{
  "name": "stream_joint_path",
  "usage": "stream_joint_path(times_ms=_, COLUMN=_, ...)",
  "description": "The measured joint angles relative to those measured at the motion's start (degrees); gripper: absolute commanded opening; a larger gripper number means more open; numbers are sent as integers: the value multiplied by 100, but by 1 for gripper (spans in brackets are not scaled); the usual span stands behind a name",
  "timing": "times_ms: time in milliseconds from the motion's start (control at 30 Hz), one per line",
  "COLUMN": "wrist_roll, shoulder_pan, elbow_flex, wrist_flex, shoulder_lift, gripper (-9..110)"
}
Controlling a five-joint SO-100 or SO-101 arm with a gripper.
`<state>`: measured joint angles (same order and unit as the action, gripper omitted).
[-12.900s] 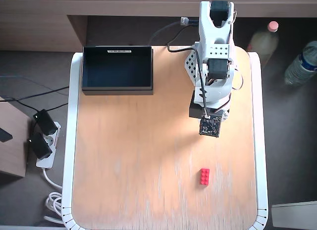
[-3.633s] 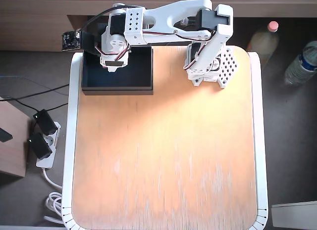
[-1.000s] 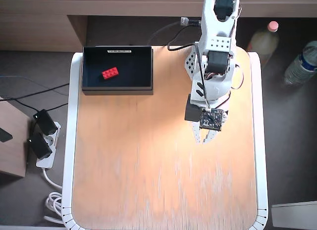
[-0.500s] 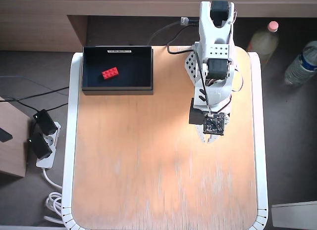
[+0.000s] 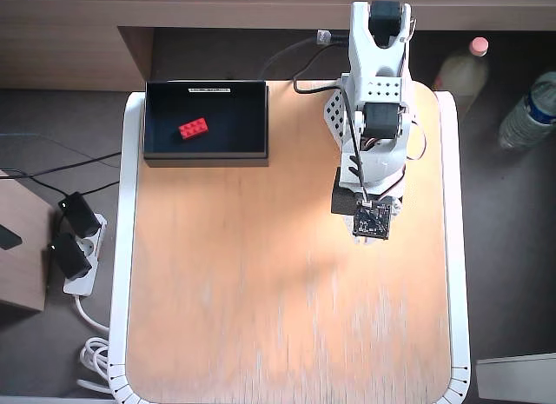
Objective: Grasp a lego block and put it in the bin.
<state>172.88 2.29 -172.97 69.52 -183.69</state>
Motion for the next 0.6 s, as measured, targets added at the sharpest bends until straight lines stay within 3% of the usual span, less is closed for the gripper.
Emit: stream_joint_path(times_ms=600, wrist_roll=-211, shoulder_pan=0, elbow_flex=-9, wrist_flex=554, shoulder_lift=0, gripper=0)
